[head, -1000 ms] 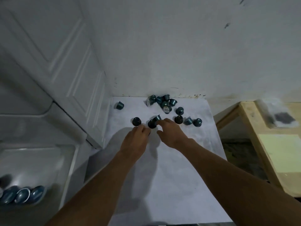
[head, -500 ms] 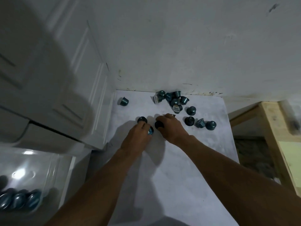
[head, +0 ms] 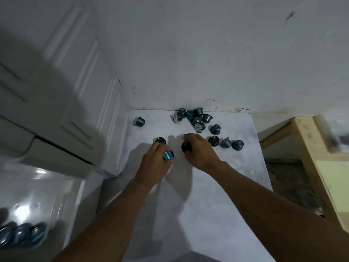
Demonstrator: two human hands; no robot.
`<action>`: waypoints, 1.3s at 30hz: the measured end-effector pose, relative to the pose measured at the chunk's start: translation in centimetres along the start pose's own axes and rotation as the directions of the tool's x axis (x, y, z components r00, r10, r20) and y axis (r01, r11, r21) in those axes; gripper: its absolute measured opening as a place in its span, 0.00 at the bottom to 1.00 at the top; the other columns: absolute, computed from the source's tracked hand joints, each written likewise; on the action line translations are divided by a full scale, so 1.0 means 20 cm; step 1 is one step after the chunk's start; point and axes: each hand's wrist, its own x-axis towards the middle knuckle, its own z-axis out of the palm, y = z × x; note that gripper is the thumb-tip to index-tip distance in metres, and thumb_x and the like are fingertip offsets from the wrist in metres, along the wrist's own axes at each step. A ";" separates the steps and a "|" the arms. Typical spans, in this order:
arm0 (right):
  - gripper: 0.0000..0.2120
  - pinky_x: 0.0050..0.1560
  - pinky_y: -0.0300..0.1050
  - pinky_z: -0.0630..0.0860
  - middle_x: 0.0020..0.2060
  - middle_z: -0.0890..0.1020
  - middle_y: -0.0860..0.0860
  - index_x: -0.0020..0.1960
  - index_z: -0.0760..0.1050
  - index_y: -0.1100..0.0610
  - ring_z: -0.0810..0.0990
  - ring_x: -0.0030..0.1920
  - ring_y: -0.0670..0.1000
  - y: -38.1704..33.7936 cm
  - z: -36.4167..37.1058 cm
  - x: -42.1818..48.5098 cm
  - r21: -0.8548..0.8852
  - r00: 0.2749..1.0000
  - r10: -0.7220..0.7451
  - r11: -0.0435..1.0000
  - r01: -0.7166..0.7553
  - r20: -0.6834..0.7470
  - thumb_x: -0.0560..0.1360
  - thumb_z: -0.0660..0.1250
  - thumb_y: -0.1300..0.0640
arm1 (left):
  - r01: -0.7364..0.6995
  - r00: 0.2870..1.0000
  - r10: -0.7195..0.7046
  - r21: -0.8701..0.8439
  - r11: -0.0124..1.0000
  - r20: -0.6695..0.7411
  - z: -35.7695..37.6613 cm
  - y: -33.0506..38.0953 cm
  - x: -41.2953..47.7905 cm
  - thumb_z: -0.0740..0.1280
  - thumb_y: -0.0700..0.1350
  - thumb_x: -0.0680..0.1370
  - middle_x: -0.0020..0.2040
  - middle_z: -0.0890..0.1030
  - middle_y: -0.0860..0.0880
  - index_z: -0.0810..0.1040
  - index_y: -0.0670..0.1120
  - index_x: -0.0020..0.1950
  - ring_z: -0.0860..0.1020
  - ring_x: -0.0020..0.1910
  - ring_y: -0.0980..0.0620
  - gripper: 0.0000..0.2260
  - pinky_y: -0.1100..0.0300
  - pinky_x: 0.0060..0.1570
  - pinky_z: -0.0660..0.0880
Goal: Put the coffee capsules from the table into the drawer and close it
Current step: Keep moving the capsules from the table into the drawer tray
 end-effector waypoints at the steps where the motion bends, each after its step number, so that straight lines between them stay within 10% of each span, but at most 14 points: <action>1: 0.17 0.50 0.48 0.73 0.54 0.75 0.56 0.59 0.71 0.58 0.76 0.52 0.61 0.00 -0.02 -0.03 0.001 1.000 -0.010 1.000 0.010 -0.013 0.70 0.63 0.64 | 0.009 1.000 -0.009 -0.012 1.000 -0.002 0.00 0.01 -0.01 0.74 0.40 0.71 0.58 0.75 0.44 0.76 0.42 0.59 0.76 0.54 0.46 0.18 0.65 0.53 0.71; 25: 0.11 0.32 0.39 0.61 0.38 0.72 0.49 0.44 0.65 0.55 0.69 0.38 0.49 -0.34 -0.12 -1.02 0.120 0.908 -0.281 0.936 0.330 -0.310 0.68 0.67 0.57 | 0.023 0.939 -0.051 -0.085 0.996 -0.341 -0.42 0.38 -0.98 0.76 0.44 0.68 0.52 0.76 0.45 0.78 0.43 0.59 0.79 0.49 0.49 0.21 0.51 0.53 0.79; 39: 0.14 0.46 0.50 0.79 0.45 0.79 0.52 0.49 0.74 0.57 0.78 0.43 0.52 -1.06 0.27 -1.15 0.157 0.843 -0.455 0.846 0.510 -0.286 0.67 0.74 0.59 | 0.126 0.881 -0.104 0.017 0.992 -0.461 -0.97 -0.06 -1.54 0.76 0.45 0.68 0.52 0.78 0.45 0.78 0.44 0.59 0.77 0.51 0.49 0.21 0.60 0.53 0.76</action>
